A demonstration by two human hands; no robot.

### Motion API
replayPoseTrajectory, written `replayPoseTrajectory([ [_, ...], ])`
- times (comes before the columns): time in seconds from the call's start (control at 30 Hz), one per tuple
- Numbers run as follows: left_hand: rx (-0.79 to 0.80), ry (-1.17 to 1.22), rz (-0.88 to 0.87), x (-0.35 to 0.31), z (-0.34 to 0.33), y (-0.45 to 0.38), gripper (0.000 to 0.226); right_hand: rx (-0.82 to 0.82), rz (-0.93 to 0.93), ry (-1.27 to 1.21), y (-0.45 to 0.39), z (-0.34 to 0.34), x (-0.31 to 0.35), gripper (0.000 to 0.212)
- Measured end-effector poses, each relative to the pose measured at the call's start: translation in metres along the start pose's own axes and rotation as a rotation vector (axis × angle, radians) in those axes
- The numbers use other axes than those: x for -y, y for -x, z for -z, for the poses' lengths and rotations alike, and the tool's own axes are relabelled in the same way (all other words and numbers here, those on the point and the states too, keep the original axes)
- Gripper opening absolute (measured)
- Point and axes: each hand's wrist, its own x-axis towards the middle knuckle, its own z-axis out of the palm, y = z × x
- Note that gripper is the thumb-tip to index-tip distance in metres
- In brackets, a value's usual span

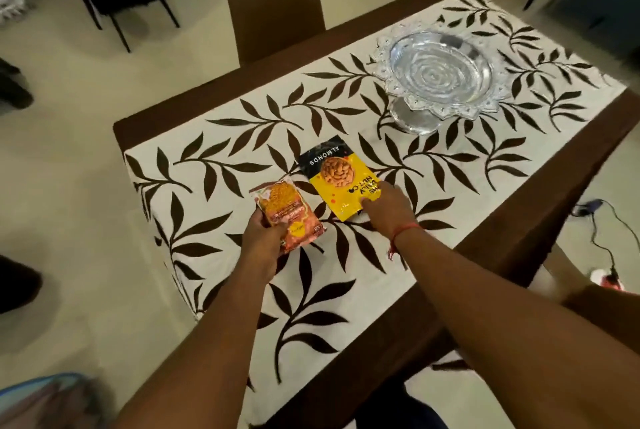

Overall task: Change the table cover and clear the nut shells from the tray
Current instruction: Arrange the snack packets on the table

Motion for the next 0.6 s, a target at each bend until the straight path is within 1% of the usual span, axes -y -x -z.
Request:
replayPoseTrajectory([
  [0.13, -0.09, 0.062, -0.01, 0.007, -0.026, -0.016, 0.053, 0.068, 0.086, 0.27, -0.071, 0.004, 0.008, 0.079],
  [0.17, -0.108, 0.076, -0.004, 0.011, -0.032, -0.017, 0.052, 0.074, 0.105, 0.337, -0.08, 0.001, 0.011, 0.082],
  [0.23, -0.174, 0.101, 0.004, 0.017, -0.047, -0.023, 0.046, 0.067, 0.13, 0.392, -0.093, -0.002, 0.01, 0.079],
  [0.3, -0.225, 0.097, 0.001, 0.018, -0.061, -0.024, 0.042, 0.108, 0.144, 0.324, -0.101, -0.003, 0.009, 0.069],
  [0.4, -0.265, 0.073, -0.02, 0.022, -0.073, -0.015, 0.039, 0.235, 0.146, 0.107, -0.107, 0.002, 0.01, 0.056],
  [0.5, -0.236, 0.171, -0.068, 0.015, -0.084, -0.002, 0.04, 0.269, 0.198, -0.11, -0.105, 0.021, 0.012, 0.039],
  [0.6, -0.219, 0.293, -0.129, -0.011, -0.094, 0.011, 0.046, 0.246, 0.336, -0.243, -0.092, 0.049, 0.018, 0.044],
])
